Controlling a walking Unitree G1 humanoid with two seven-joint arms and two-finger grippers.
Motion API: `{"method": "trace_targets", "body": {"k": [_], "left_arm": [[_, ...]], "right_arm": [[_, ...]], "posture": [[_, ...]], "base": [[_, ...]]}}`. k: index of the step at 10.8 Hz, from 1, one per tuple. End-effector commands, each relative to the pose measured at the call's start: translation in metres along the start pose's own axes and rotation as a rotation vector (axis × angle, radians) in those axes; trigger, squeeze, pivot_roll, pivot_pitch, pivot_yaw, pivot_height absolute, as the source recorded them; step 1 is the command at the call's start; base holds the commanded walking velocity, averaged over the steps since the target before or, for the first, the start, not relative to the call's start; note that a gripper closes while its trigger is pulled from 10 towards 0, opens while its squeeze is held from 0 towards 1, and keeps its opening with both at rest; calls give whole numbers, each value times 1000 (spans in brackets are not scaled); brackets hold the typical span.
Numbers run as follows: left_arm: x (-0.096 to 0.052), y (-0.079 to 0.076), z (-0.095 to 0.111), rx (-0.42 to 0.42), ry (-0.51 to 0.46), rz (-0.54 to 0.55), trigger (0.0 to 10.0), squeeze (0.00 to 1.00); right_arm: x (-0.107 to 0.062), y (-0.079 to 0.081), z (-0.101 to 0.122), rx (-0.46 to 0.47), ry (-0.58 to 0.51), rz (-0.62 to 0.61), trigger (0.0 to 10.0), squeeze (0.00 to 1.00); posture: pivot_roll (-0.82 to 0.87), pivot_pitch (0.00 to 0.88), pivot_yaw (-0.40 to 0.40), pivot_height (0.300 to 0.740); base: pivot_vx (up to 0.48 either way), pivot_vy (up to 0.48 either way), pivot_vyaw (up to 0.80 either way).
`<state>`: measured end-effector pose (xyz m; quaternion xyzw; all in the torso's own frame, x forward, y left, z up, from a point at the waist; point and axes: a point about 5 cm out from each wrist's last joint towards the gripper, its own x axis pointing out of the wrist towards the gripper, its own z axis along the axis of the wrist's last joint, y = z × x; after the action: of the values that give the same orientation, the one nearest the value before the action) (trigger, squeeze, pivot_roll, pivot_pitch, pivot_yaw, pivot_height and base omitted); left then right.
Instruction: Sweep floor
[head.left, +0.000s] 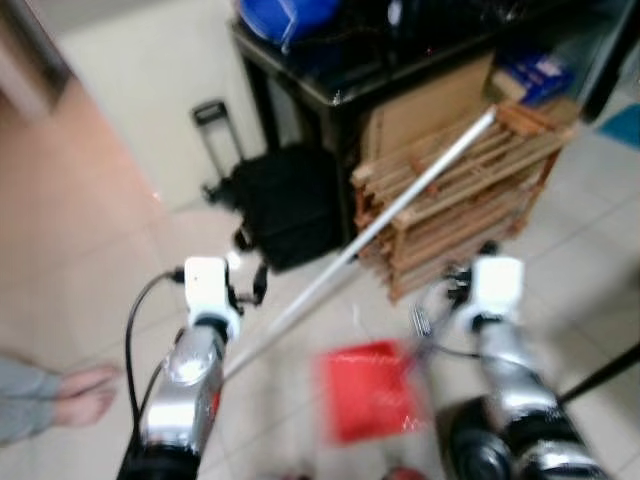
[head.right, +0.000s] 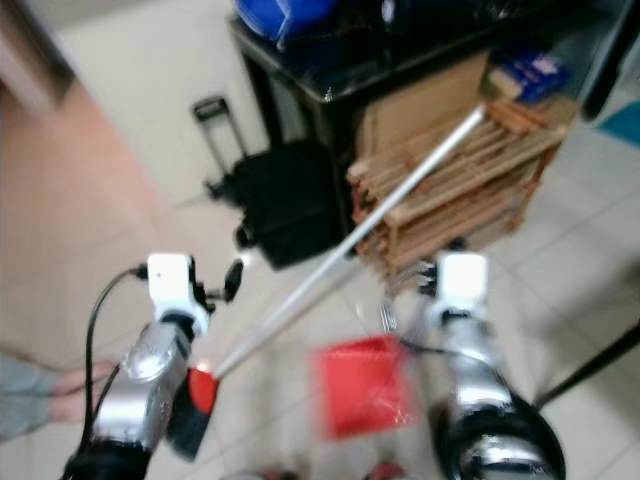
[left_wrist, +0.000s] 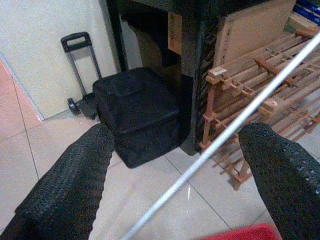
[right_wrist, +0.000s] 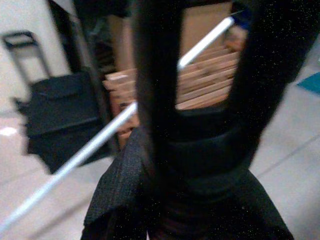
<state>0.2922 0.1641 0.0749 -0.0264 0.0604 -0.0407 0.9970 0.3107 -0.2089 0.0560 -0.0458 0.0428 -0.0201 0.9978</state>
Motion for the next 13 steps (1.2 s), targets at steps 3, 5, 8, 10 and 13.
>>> {"method": "trace_targets", "body": {"k": [3,5,8,10,13], "left_arm": [[-3,13,-4,12,22,45,10000,0],[-3,13,-4,14,23,43,10000,0],[-3,14,-5,12,25,50,10000,0],[-2,14,-5,15,25,54,10000,0],[-3,15,-6,17,27,63,10000,0]], "right_arm": [[4,15,8,28,-39,36,10000,0],[4,15,8,25,-39,34,10000,0],[4,14,8,25,-39,32,10000,0],[4,14,8,23,-37,34,10000,0],[4,14,7,19,-36,37,10000,0]], "posture": [[-140,129,142,740],[-142,126,144,740],[-142,123,143,740],[-143,121,142,740],[-142,122,139,740]], "base": [[370,0,-800],[364,0,-706],[331,0,-154],[0,0,0],[0,0,0]]}}
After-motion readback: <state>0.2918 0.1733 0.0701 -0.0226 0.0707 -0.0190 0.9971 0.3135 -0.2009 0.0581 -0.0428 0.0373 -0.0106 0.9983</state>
